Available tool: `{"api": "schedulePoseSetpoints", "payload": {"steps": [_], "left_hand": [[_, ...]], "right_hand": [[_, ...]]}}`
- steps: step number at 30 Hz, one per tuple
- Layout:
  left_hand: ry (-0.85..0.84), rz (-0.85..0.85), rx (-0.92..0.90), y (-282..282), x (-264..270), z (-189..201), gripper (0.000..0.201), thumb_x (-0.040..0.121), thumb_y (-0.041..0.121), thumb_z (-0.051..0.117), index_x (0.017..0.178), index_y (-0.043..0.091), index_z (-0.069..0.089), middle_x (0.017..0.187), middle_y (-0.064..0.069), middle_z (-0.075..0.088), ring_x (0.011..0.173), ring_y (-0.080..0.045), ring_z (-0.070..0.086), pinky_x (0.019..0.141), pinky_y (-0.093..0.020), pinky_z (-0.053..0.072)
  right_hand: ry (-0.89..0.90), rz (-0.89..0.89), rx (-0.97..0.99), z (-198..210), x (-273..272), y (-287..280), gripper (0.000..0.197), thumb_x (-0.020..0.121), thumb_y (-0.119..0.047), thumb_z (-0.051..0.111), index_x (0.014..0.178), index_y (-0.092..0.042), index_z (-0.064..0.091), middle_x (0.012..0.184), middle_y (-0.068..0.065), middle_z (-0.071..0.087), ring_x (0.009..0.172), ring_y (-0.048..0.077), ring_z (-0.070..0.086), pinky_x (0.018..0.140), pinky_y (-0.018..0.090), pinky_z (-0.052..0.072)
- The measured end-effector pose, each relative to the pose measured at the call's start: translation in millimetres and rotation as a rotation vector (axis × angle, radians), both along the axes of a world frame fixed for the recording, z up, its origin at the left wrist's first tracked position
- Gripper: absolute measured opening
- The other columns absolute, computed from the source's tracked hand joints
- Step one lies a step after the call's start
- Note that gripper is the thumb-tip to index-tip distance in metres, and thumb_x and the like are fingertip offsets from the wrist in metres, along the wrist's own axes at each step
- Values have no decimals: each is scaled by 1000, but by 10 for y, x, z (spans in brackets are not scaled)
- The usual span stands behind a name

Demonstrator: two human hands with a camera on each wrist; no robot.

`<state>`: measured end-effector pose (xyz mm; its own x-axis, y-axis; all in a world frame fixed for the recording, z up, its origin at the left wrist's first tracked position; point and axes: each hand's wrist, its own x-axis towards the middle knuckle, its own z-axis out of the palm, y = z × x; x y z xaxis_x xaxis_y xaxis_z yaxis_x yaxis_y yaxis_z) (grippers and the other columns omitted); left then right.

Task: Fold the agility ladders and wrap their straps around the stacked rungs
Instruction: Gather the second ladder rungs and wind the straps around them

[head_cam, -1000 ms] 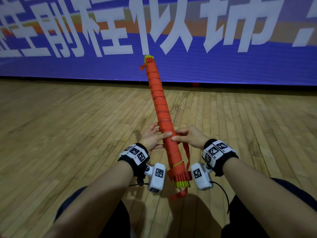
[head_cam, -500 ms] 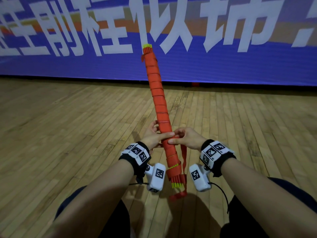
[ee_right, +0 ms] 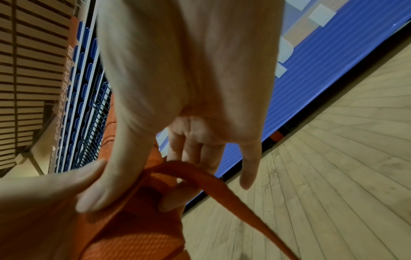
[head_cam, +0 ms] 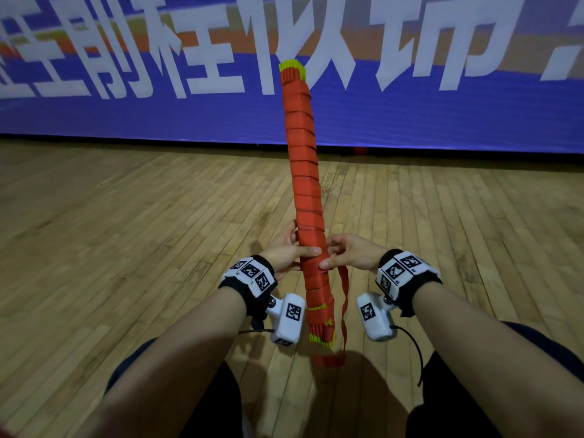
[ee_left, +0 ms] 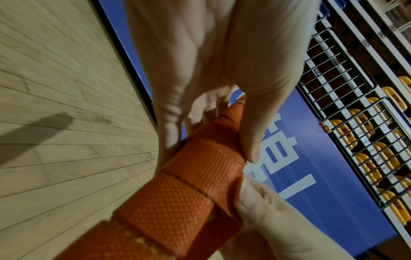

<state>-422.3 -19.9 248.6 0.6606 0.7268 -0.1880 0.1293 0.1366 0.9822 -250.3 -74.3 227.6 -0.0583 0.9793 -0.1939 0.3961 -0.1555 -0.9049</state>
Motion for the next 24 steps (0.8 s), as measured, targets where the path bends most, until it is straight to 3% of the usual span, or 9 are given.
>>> {"api": "schedulePoseSetpoints", "payload": {"steps": [3,7,10,13,16,19,24], "left_hand": [[17,-24,-15,2,2,-15,63,83,-5,65,134,23,41,117,3,60,103,-12,60,70,-34,53],[16,-6,-24,27,7,3,57,82,-4,67,131,17,47,121,-2,57,110,-20,58,81,-40,53],[6,33,-11,11,35,17,53,81,-5,67,126,15,49,116,-3,56,105,-22,59,78,-38,54],[1,103,12,-21,66,6,50,80,-6,68,122,14,52,116,-6,57,103,-24,59,78,-39,54],[-11,138,25,-34,78,-1,49,79,-5,70,121,12,54,121,-9,56,102,-25,60,80,-42,54],[-7,151,36,-31,66,-9,53,79,-3,70,127,11,53,121,-5,58,103,-25,61,74,-40,55],[-35,164,-33,-18,54,-25,59,83,-7,64,135,10,44,123,-7,62,110,-24,61,91,-44,52]], "right_hand": [[-1,1,1,-9,9,-8,31,79,-6,74,106,-10,58,75,-2,58,72,7,59,77,18,46],[-87,-61,69,8,-18,-20,37,79,-11,75,111,1,60,68,-6,53,62,2,53,64,11,42],[-96,-78,106,10,-22,-23,29,79,-11,75,103,-5,60,65,-9,50,52,-8,50,57,7,38],[-107,-97,119,11,-34,-33,25,78,-13,76,97,-11,60,63,-11,49,48,-9,48,54,7,36],[-130,-120,121,3,-26,-32,27,75,-19,79,95,-13,61,64,-10,50,53,-5,49,57,12,36],[-122,-132,113,6,23,-39,27,74,-23,79,92,-13,62,70,-7,56,68,7,55,70,22,44],[-54,-138,111,11,53,-65,23,79,-17,74,97,-7,63,81,-3,63,76,8,59,73,18,45]]}}
